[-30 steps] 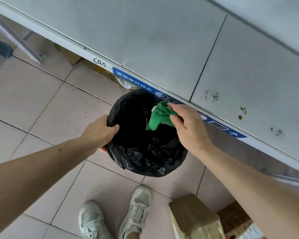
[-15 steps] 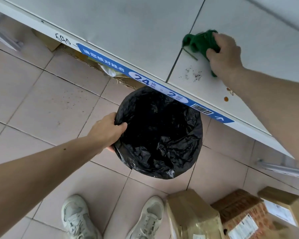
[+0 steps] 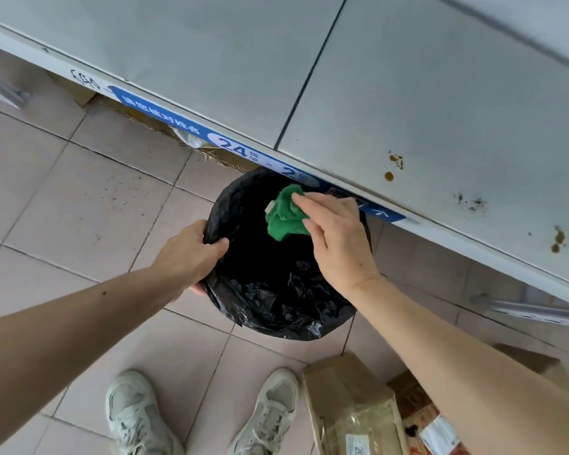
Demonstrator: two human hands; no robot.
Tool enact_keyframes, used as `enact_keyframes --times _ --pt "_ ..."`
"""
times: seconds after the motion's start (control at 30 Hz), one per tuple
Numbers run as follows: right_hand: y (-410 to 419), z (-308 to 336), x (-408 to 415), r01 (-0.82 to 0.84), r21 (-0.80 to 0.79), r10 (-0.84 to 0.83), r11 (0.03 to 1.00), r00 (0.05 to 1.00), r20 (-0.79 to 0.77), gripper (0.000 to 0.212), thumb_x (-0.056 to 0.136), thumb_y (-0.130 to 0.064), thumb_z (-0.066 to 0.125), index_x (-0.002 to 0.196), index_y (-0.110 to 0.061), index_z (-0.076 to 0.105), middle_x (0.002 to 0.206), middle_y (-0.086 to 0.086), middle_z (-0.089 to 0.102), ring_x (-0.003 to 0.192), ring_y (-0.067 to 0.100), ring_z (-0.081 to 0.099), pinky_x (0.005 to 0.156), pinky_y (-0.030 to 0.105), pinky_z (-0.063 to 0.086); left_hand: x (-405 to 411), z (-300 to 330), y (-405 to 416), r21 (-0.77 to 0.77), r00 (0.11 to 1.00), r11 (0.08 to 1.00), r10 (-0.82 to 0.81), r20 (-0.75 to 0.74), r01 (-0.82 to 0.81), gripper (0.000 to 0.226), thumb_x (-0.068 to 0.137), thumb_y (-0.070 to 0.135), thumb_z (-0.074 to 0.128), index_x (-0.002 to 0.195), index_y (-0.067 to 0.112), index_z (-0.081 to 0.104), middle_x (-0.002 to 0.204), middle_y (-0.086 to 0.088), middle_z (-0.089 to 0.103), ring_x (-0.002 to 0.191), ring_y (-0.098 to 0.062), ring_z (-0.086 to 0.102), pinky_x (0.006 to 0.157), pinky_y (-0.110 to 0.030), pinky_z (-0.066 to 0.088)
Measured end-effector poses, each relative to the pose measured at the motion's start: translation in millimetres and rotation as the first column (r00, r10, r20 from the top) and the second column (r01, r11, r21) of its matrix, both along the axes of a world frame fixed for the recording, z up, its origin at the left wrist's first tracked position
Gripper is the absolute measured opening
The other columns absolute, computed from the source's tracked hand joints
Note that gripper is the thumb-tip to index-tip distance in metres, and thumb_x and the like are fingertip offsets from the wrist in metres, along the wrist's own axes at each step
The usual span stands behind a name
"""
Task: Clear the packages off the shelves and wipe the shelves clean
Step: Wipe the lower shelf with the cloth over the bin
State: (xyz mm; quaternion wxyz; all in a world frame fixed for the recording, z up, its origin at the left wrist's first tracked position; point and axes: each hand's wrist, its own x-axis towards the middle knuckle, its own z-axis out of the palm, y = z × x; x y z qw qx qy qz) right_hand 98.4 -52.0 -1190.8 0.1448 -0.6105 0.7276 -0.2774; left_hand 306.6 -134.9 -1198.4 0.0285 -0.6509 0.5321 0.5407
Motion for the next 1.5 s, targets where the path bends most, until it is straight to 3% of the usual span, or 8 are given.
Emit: enact_keyframes --times 0.17,0.37,0.47,0.57,0.7,1.1,1.37,1.5 --pt "12 10 -16 0.029 0.121 -0.038 0.992 0.997 0.074 0.038 0.095 -0.002 0.059 0.132 -0.009 0.063 0.126 0.006 0.065 0.100 0.021 0.045 0.091 0.005 0.026 -6 4 6 -0.005 0.999 0.999 -0.032 0.007 0.032 0.018 0.094 0.028 0.057 0.112 0.025 0.060 0.101 -0.007 0.069 0.081 -0.032 0.070 0.056 -0.048 0.061" --pt "-9 58 -75 0.240 -0.003 -0.238 0.971 0.962 0.134 0.039 0.098 -0.006 0.055 0.136 -0.013 0.059 0.122 -0.009 0.059 0.109 0.017 0.053 0.089 -0.003 0.029 -25 2 16 0.008 0.998 0.998 -0.062 0.015 0.062 0.019 0.094 0.030 0.057 0.113 0.027 0.060 0.102 -0.007 0.069 0.082 -0.033 0.070 0.059 -0.049 0.061" --pt "-49 65 -126 0.338 -0.003 -0.335 0.941 0.934 0.125 0.042 0.098 -0.009 0.050 0.140 -0.013 0.055 0.130 0.001 0.059 0.119 0.019 0.053 0.098 0.009 0.035 -38 -1 22 0.000 0.997 0.997 -0.076 0.007 0.076 0.022 0.093 0.029 0.057 0.114 0.027 0.061 0.103 -0.007 0.069 0.085 -0.033 0.069 0.061 -0.049 0.061" --pt "-80 54 -168 0.317 0.172 -0.327 0.933 0.945 0.031 0.050 0.100 -0.018 0.048 0.150 -0.020 0.043 0.150 0.005 0.043 0.139 0.024 0.037 0.117 0.029 0.025 -50 -6 28 0.001 0.996 0.996 -0.085 0.008 0.085 0.022 0.093 0.028 0.057 0.115 0.026 0.060 0.104 -0.007 0.068 0.086 -0.033 0.069 0.061 -0.049 0.061" --pt "-91 26 -179 0.213 0.307 -0.211 0.928 0.977 -0.042 0.049 0.105 -0.023 0.039 0.153 -0.021 0.035 0.163 0.006 0.023 0.150 0.025 0.019 0.122 0.028 0.010 -61 -12 31 0.004 0.996 0.996 -0.087 0.014 0.087 0.020 0.093 0.030 0.058 0.113 0.026 0.060 0.104 -0.008 0.068 0.086 -0.033 0.068 0.060 -0.049 0.061" --pt "45 2 -67 0.094 -0.010 -0.094 0.995 0.996 0.002 0.034 0.090 0.004 0.064 0.116 -0.015 0.074 0.126 0.001 0.068 0.094 0.027 0.050 0.087 0.030 0.047 -74 -2 34 0.012 0.990 0.990 -0.138 0.000 0.138 0.024 0.094 0.028 0.058 0.118 0.028 0.060 0.103 -0.007 0.069 0.084 -0.032 0.070 0.058 -0.049 0.061" --pt "80 38 -91 0.328 -0.087 -0.304 0.941 0.929 0.212 0.030 0.094 0.000 0.059 0.116 -0.015 0.074 0.122 -0.005 0.068 0.109 0.022 0.059 0.098 0.024 0.048 -92 0 48 0.020 0.987 0.986 -0.163 -0.001 0.163 0.024 0.097 0.025 0.058 0.121 0.025 0.059 0.105 -0.007 0.068 0.084 -0.031 0.069 0.058 -0.047 0.061" --pt "68 53 -165 0.562 -0.065 -0.496 0.825 0.774 0.393 0.032 0.093 -0.005 0.055 0.119 -0.015 0.071 0.121 -0.001 0.069 0.117 0.015 0.063 0.105 0.035 0.049 -112 -4 57 0.025 0.982 0.982 -0.187 0.005 0.187 0.023 0.096 0.026 0.058 0.119 0.027 0.058 0.103 -0.006 0.067 0.081 -0.031 0.069 0.055 -0.044 0.061"
